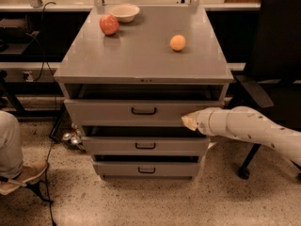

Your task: Close top drawer

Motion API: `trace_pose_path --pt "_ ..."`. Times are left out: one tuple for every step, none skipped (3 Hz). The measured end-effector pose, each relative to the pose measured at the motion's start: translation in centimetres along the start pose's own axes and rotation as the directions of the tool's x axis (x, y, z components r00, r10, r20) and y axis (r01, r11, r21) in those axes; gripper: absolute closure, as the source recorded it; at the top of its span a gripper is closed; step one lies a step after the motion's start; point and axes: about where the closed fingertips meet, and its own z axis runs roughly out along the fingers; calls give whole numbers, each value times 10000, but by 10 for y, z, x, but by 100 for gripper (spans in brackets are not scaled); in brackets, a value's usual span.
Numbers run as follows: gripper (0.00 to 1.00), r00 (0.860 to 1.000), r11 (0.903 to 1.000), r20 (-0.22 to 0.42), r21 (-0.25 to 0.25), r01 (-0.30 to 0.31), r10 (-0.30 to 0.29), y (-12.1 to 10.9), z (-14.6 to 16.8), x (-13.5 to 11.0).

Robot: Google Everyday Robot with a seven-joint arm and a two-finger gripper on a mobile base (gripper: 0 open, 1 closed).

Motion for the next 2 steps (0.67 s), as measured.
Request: trace_pose_path --pt "100 9997 9969 -186 767 -167 181 5 -30 3" --pt "100 9966 9832 -313 1683 -703 766 15 -80 14"
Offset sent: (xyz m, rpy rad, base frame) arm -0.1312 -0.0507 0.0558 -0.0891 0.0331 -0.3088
